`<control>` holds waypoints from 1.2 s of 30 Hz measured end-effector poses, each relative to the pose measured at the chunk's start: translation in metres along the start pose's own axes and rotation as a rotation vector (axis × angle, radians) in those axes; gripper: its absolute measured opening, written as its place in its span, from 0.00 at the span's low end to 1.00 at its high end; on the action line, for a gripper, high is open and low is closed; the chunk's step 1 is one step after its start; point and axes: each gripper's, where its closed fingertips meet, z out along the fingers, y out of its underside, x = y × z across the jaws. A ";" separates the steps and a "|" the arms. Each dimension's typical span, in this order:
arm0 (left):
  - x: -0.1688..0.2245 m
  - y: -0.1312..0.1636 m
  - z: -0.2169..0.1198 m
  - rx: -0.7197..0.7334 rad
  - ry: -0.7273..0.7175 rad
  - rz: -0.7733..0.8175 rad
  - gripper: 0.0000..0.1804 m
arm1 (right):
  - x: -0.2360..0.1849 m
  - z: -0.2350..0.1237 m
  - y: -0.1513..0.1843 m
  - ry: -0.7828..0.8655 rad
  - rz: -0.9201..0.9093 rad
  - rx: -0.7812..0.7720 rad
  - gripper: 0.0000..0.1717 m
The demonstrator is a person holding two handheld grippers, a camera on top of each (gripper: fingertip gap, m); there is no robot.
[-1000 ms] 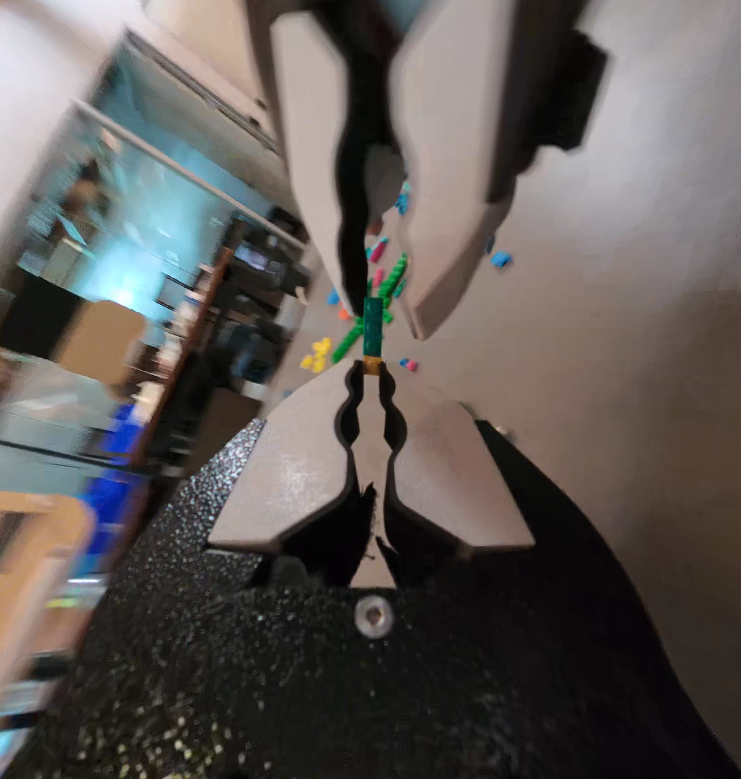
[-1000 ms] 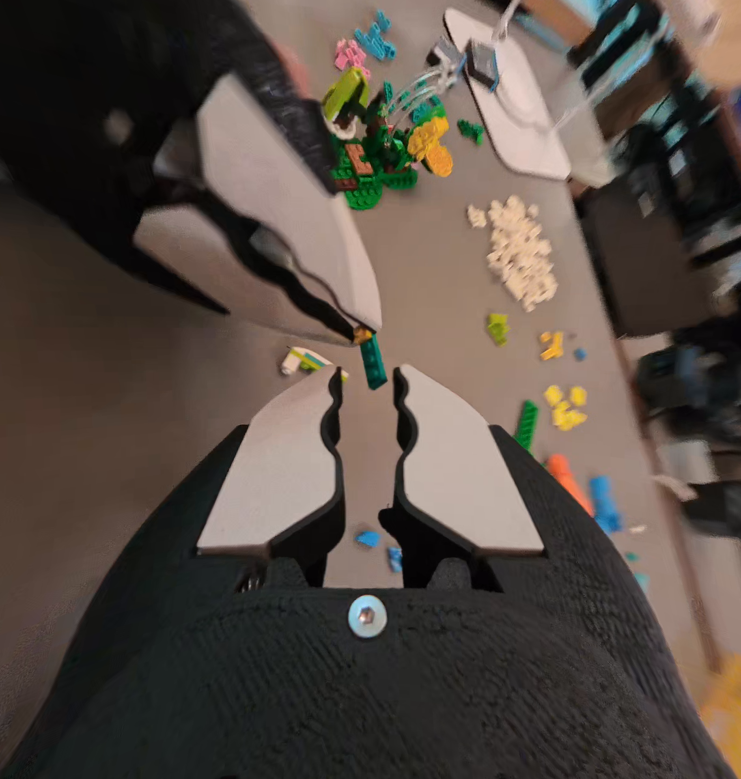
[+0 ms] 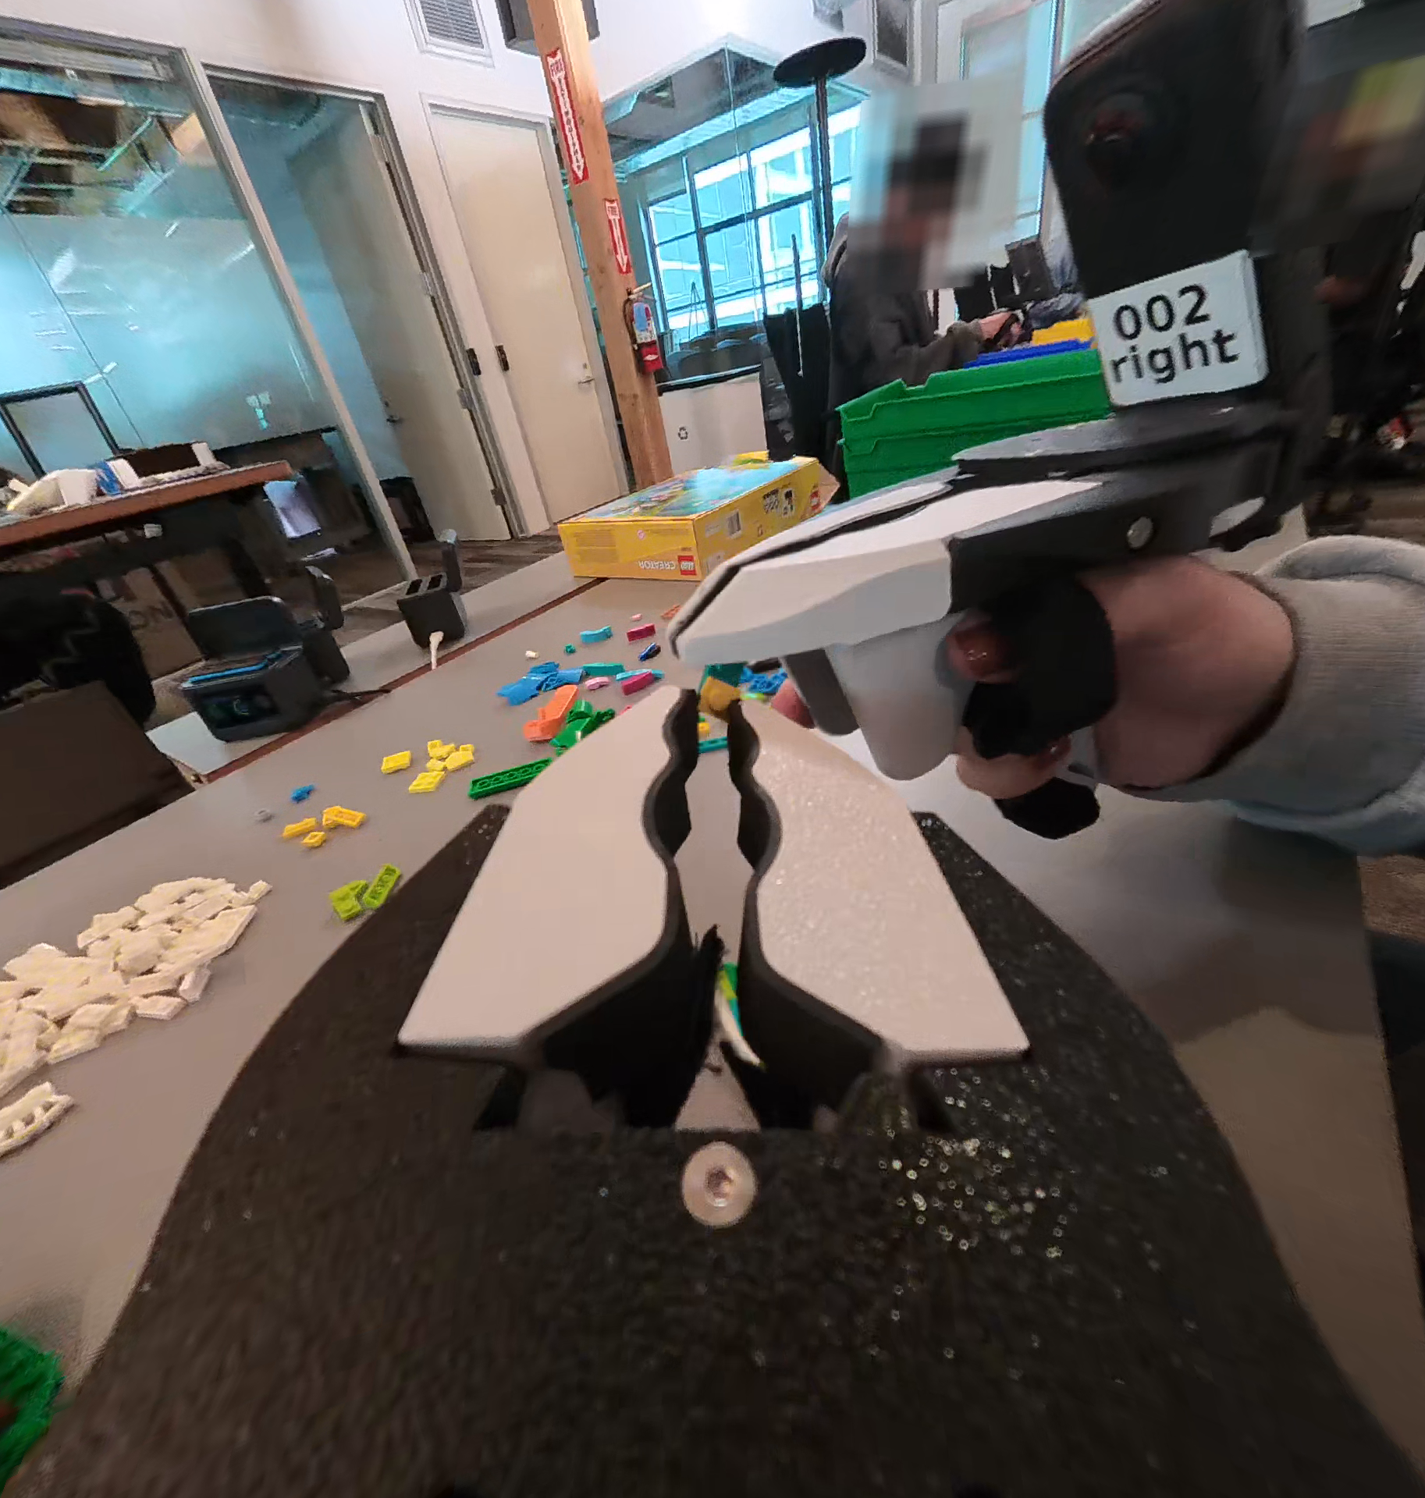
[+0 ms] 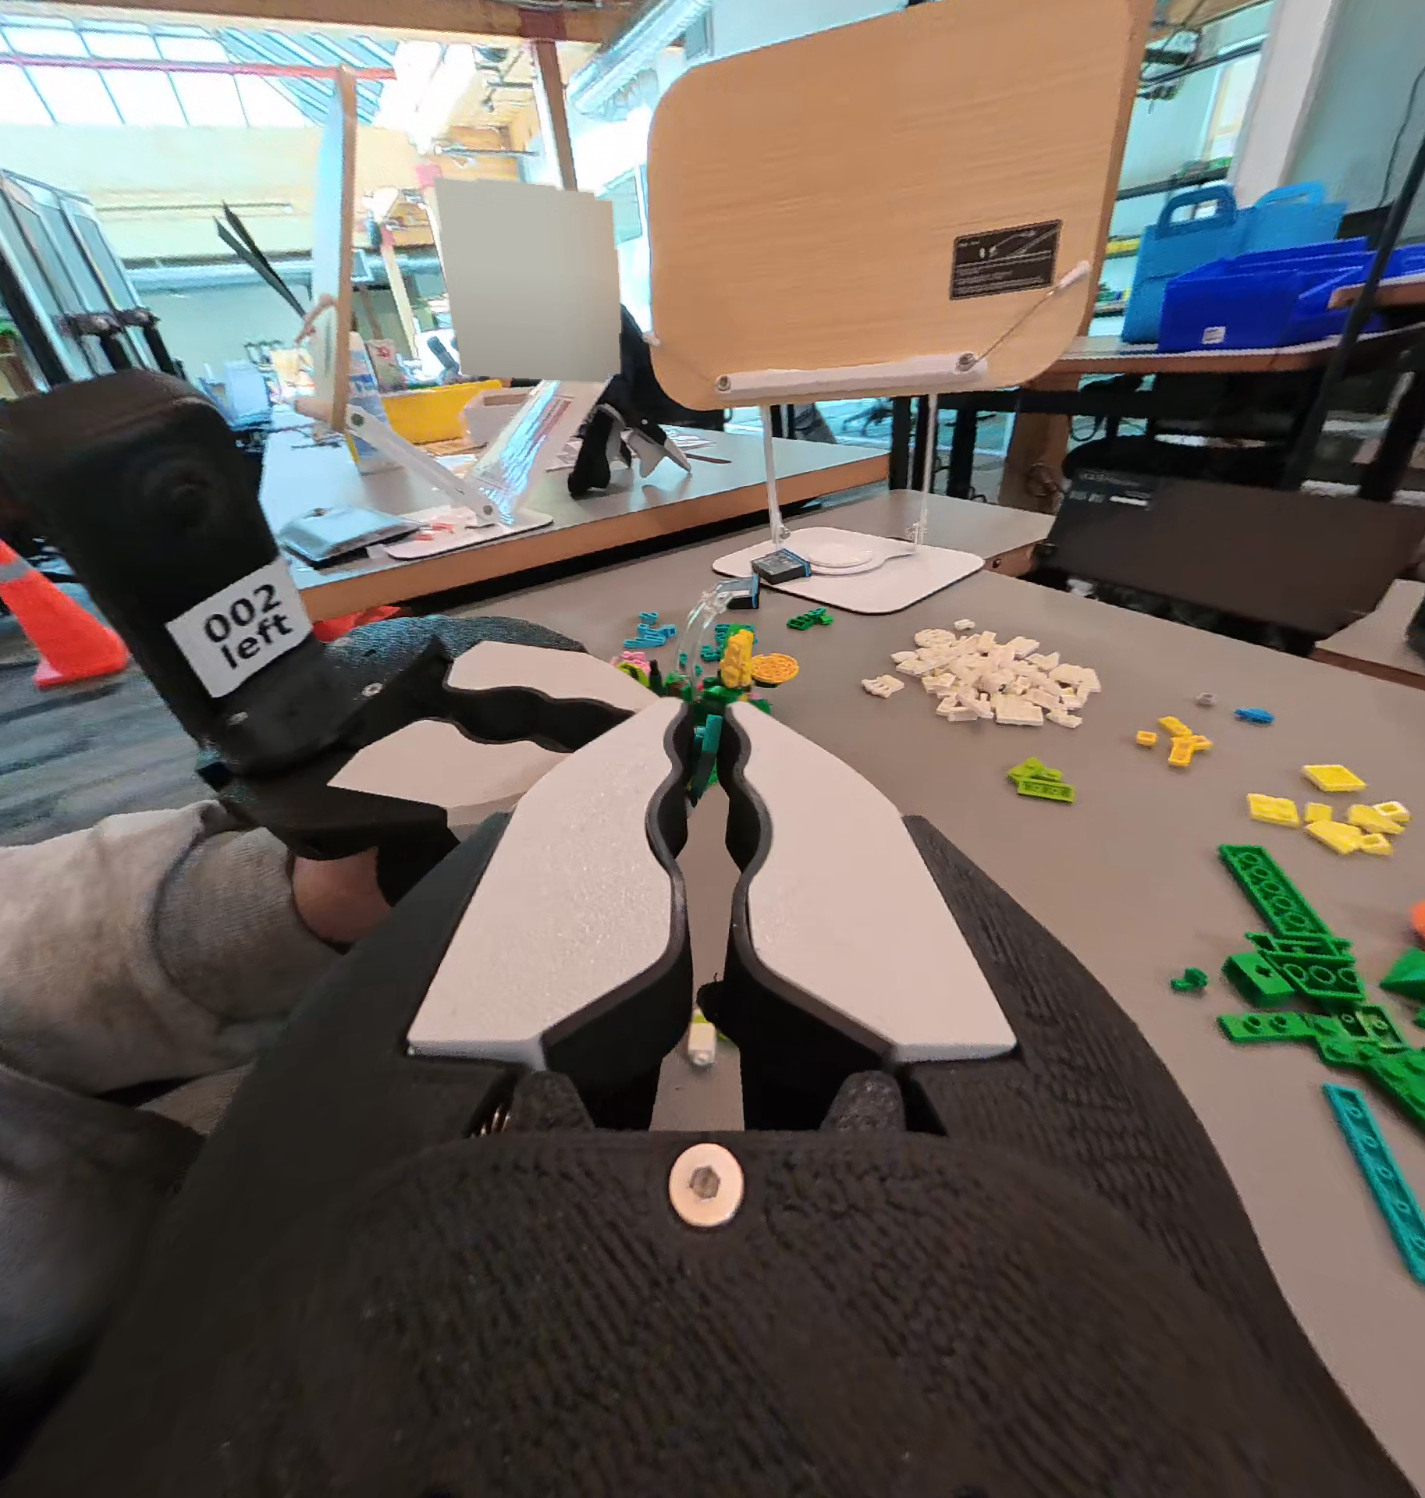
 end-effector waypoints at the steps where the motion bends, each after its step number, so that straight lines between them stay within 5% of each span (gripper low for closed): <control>1: -0.001 0.000 0.000 -0.005 -0.012 0.021 0.04 | 0.001 0.000 0.001 0.017 -0.009 0.006 0.02; 6: -0.005 0.005 -0.001 -0.042 -0.063 0.101 0.04 | 0.007 0.002 0.005 0.075 -0.005 0.011 0.03; 9: -0.022 -0.010 -0.018 0.023 -0.112 0.088 0.00 | 0.066 -0.017 0.005 0.318 -0.023 0.029 0.02; 13: -0.040 0.014 -0.014 -0.050 -0.124 -0.001 0.00 | 0.074 -0.022 0.010 0.206 0.119 0.013 0.02; 19: -0.028 0.015 -0.005 -0.052 -0.135 0.108 0.00 | 0.035 -0.003 0.022 -0.092 0.236 0.020 0.02; 21: -0.019 0.017 -0.001 -0.079 -0.129 0.180 0.07 | 0.032 -0.003 0.022 -0.120 0.261 0.045 0.01; 24: -0.006 0.023 0.008 -0.138 -0.141 0.330 0.11 | 0.026 -0.002 0.024 -0.144 0.258 0.046 0.02; 30: 0.002 0.007 0.009 -0.027 -0.085 0.072 0.11 | 0.008 -0.013 0.002 -0.243 0.174 0.225 0.02; 36: 0.008 -0.001 0.007 0.007 -0.152 0.214 0.07 | -0.006 -0.013 0.002 -0.283 0.109 0.253 0.01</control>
